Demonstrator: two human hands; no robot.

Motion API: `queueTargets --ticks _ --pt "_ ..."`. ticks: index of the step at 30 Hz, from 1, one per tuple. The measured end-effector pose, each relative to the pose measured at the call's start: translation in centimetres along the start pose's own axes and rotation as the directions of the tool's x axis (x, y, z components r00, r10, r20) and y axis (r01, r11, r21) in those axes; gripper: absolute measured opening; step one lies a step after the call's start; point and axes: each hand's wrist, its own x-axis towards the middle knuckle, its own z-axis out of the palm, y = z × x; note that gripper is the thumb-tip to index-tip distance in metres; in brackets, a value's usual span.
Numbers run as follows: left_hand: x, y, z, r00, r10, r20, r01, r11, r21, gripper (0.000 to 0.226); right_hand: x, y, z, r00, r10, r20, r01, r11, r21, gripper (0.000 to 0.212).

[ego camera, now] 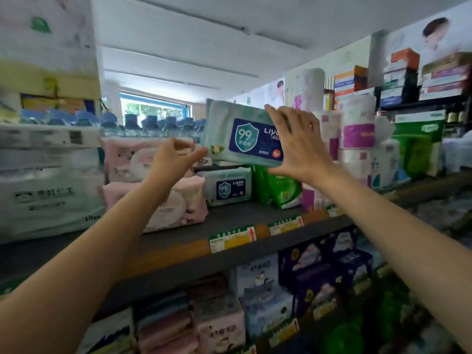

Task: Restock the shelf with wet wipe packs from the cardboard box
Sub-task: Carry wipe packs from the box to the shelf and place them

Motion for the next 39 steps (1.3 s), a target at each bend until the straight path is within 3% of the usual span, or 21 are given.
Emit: queueTargets --ticks 2,7,12,17,22,31,35,39 --pt "1.6 -0.5 0.1 1.0 0.028 -0.008 -0.026 0.99 0.141 0.053 1.8 1.3 2.1 0.995 -0.101 -0.02 0.099 0.992 -0.073 0.112" --pt "5.6 -1.0 2.3 0.981 0.062 0.185 -0.134 0.902 0.41 0.066 5.9 3.6 8.2 0.969 -0.246 -0.034 0.245 0.969 -0.029 0.104" --pt "8.8 -3.1 4.5 0.982 0.118 0.147 -0.188 0.682 0.707 0.074 9.5 4.0 14.4 0.956 -0.293 -0.021 0.294 0.954 0.06 0.11" --pt "11.0 -4.6 5.3 0.948 0.234 0.215 -0.282 0.311 0.908 0.061 11.7 3.8 19.4 0.945 -0.324 -0.03 0.326 0.938 0.122 0.117" --pt "12.0 -5.3 6.7 0.959 0.148 0.243 -0.27 0.201 0.942 0.06 12.4 3.1 22.4 0.933 -0.338 0.124 0.32 0.937 0.144 0.122" --pt "12.6 -4.8 7.5 0.966 0.115 0.232 -0.248 0.155 0.956 0.048 13.5 4.1 20.9 0.889 -0.354 0.29 0.283 0.924 0.258 0.114" --pt "12.0 -4.6 7.4 0.969 0.104 0.226 -0.246 0.263 0.933 0.051 13.2 4.2 20.0 0.902 -0.292 0.317 0.232 0.949 0.214 0.112" --pt "10.6 -4.1 6.6 0.952 0.188 0.241 -0.294 0.346 0.891 0.045 11.5 3.5 18.3 0.923 -0.24 0.301 0.189 0.964 0.188 0.103"
